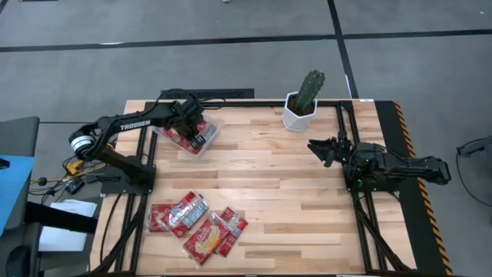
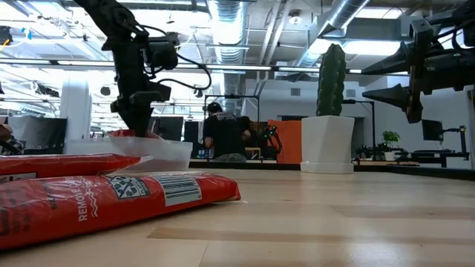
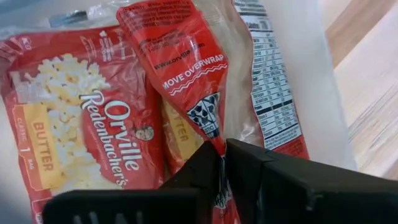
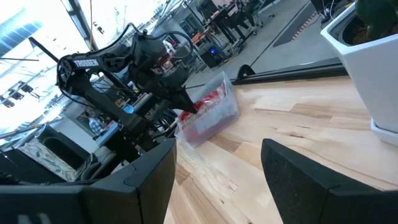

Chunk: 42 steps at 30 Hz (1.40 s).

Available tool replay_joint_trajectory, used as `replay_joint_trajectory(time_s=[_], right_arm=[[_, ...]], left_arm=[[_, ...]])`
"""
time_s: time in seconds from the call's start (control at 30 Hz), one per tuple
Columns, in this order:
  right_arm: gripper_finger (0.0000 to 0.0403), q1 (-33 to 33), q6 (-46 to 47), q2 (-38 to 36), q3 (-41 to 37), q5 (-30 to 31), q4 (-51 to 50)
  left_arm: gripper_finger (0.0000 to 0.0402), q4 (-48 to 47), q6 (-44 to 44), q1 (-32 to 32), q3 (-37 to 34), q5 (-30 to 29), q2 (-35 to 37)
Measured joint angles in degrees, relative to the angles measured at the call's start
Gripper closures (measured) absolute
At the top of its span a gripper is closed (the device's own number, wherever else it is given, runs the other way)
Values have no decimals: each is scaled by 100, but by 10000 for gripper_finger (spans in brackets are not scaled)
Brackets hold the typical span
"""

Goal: Sort popcorn bags into baskets
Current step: Put the red popcorn bag into the transparent bin

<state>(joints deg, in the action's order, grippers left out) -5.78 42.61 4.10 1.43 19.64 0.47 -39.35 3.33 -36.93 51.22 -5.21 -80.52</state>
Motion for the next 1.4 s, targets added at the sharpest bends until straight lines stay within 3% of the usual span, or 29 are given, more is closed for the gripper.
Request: replay_joint_trajectory(time_s=[0.23,0.47,0.53,0.63,0.73,0.93,1.13,1.3,1.4], right_arm=[[143,0,-3,2,0,1,0],[143,0,-17,1,0,-1,0],[143,0,-22,0,0,-1,0],[143,0,-27,1,0,-1,0],[143,0,-68,1,0,-3,0],[143,0,-109,2,0,-16,-2],[143,0,-122,2,0,-18,-2],[143,0,-127,0,0,-18,-2],[143,0,-127,0,0,-20,-2]], left_arm=[[312,20,27,-13,1,-62,-7],[219,-952,-39,-35,686,-307,-5],[201,-1338,102,-24,993,74,-5],[183,-1697,444,180,1232,1283,48],[179,-1878,950,763,1237,1958,162],[178,-2106,2153,2602,1237,1230,327],[177,-2009,3853,4396,1237,-145,329],[177,-2342,5163,5344,1207,-842,233],[177,-2155,5654,5657,902,-729,187]])
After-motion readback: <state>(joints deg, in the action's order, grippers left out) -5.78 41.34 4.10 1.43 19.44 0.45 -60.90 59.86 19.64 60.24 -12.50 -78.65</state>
